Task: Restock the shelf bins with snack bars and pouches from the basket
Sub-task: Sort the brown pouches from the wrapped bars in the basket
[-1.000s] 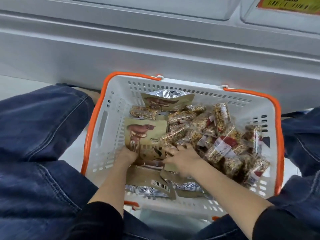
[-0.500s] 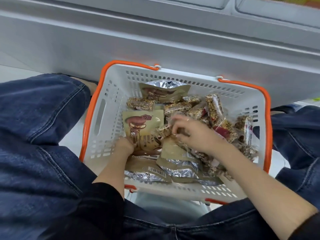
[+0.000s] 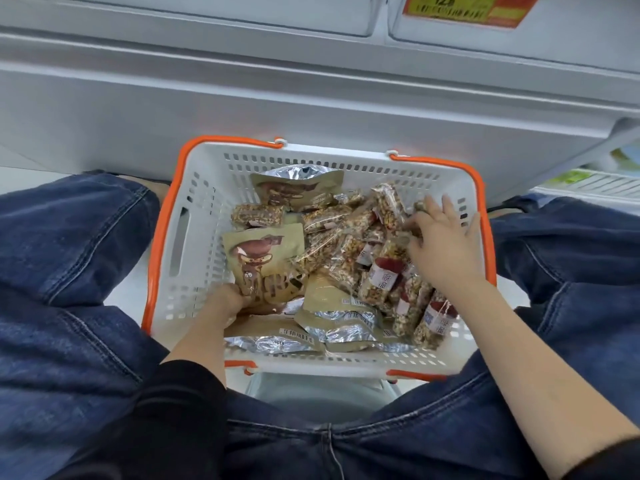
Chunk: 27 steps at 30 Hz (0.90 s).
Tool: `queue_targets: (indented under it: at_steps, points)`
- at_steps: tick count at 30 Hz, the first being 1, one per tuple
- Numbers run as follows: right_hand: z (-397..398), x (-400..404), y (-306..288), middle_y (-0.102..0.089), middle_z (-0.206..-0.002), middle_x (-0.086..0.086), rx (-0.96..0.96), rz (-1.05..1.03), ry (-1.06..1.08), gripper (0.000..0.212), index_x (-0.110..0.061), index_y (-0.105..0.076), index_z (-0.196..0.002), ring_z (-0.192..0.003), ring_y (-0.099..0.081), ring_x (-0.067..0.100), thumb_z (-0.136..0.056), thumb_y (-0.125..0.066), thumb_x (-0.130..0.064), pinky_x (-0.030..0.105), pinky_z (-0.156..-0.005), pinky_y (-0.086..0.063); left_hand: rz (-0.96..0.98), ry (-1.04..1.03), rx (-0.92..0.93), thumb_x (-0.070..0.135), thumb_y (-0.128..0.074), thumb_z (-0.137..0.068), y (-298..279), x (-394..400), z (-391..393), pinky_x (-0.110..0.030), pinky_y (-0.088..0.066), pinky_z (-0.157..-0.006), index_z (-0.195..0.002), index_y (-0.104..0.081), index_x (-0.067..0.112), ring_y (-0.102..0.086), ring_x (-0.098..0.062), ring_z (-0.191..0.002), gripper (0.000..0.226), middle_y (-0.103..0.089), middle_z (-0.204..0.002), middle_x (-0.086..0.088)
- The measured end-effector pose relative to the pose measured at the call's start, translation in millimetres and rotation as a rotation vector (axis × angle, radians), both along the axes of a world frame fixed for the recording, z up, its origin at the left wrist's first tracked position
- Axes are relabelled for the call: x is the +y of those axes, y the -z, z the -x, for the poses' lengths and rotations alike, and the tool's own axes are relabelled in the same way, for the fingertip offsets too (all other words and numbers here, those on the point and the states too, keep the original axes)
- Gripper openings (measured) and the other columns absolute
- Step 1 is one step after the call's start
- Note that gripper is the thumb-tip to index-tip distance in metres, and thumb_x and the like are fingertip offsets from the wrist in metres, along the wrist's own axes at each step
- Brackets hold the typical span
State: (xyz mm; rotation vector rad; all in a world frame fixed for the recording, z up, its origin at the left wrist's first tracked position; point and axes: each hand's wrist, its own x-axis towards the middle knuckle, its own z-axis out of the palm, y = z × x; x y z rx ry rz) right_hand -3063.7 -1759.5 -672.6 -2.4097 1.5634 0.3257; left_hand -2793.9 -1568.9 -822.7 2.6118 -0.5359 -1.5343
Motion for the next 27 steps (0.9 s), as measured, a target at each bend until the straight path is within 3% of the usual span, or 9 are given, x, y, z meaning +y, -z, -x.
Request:
queue_targets:
  at_steps: [3, 6, 12, 15, 18, 20, 22, 24, 27]
  points:
    - [-13.9, 5.2, -4.1, -0.015, -0.160, 0.001, -0.121, 0.003, -0.002, 0.032, -0.022, -0.055, -0.123, -0.148, 0.000, 0.019, -0.093, -0.047, -0.015, 0.053, -0.115, 0.011, 0.054, -0.015, 0.036, 0.012, -0.064, -0.089, 1.1, 1.0, 3.1, -0.030, -0.038, -0.090, -0.120, -0.059, 0.004, -0.054, -0.031, -0.113, 0.033, -0.062, -0.120, -0.015]
    - [-19.6, 7.9, 0.3, -0.018, -0.159, 0.000, -0.203, -0.030, -0.007, 0.027, -0.021, -0.058, -0.114, -0.148, -0.002, 0.018, -0.091, -0.047, -0.011, 0.049, -0.117, 0.012, 0.074, -0.087, 0.015, 0.013, -0.068, -0.084, 14.1, 6.1, -4.4, -0.035, -0.042, -0.098, -0.122, -0.056, 0.005, -0.055, -0.034, -0.112, 0.041, -0.061, -0.121, -0.015]
    - [-39.7, 6.5, 5.3, -0.026, -0.156, 0.005, -0.334, -0.028, -0.035, 0.026, -0.019, -0.061, -0.110, -0.147, -0.011, 0.020, -0.091, -0.047, -0.006, 0.045, -0.119, 0.007, 0.095, -0.205, -0.031, 0.006, -0.048, -0.091, 24.9, 0.5, -11.2, -0.042, -0.048, -0.092, -0.111, -0.058, -0.004, -0.056, -0.039, -0.108, 0.025, -0.061, -0.115, -0.024]
    - [-56.4, 10.8, 6.2, -0.033, -0.153, 0.008, -0.415, -0.010, -0.077, 0.025, -0.017, -0.064, -0.106, -0.146, -0.017, 0.022, -0.091, -0.048, -0.005, 0.038, -0.118, 0.008, 0.109, -0.177, -0.121, 0.006, -0.043, -0.091, 4.0, -4.7, -14.6, -0.040, -0.047, -0.084, -0.107, -0.059, -0.003, -0.059, -0.039, -0.101, 0.024, -0.063, -0.105, -0.024]
    - [-73.5, 21.2, 8.6, -0.038, -0.150, 0.009, -0.468, -0.026, -0.172, 0.023, -0.013, -0.063, -0.107, -0.145, -0.023, 0.024, -0.090, -0.050, -0.005, 0.039, -0.120, 0.000, 0.167, -0.112, -0.217, 0.009, -0.047, -0.088, -30.0, -9.5, -23.3, -0.036, -0.049, -0.075, -0.105, -0.058, 0.004, -0.063, -0.035, -0.091, 0.021, -0.065, -0.100, -0.017]
    - [-83.5, 33.1, 8.2, -0.038, -0.151, 0.006, -0.506, -0.099, -0.260, 0.023, -0.016, -0.062, -0.112, -0.144, -0.025, 0.023, -0.092, -0.052, -0.009, 0.038, -0.120, -0.007, 0.212, -0.231, -0.068, 0.002, -0.042, -0.092, -58.2, -14.7, -25.8, -0.032, -0.054, -0.053, -0.095, -0.056, 0.001, -0.068, -0.029, -0.062, 0.014, -0.067, -0.082, -0.018]
    - [-91.3, 49.2, 7.1, -0.034, -0.153, 0.002, -0.499, -0.253, -0.387, 0.031, -0.021, -0.055, -0.124, -0.143, -0.027, 0.021, -0.093, -0.056, -0.022, 0.037, -0.119, -0.015, 0.229, -0.458, 0.117, -0.006, -0.035, -0.095, -85.5, -20.0, -25.9, -0.019, -0.045, -0.035, -0.081, -0.047, 0.003, -0.053, -0.011, -0.031, 0.020, -0.060, -0.053, -0.012]
    - [-98.2, 68.0, 7.1, -0.028, -0.156, 0.000, -0.404, -0.420, -0.546, 0.054, -0.023, -0.042, -0.141, -0.142, -0.028, 0.020, -0.091, -0.059, -0.039, 0.033, -0.116, -0.020, 0.247, -0.666, 0.296, -0.004, -0.035, -0.097, -113.3, -20.6, -27.2, -0.012, -0.037, -0.030, -0.074, -0.043, 0.005, -0.037, -0.003, -0.023, 0.027, -0.049, -0.037, -0.003]
    - [-104.2, 96.7, 16.0, -0.028, -0.156, 0.002, -0.245, -0.468, -0.701, 0.075, -0.022, -0.026, -0.150, -0.139, -0.033, 0.023, -0.089, -0.060, -0.048, 0.036, -0.111, -0.030, 0.165, -0.851, 0.552, 0.004, -0.034, -0.100, -136.4, -10.7, -33.7, -0.012, -0.033, -0.027, -0.075, -0.046, 0.004, -0.029, -0.001, -0.023, 0.028, -0.042, -0.038, 0.000]
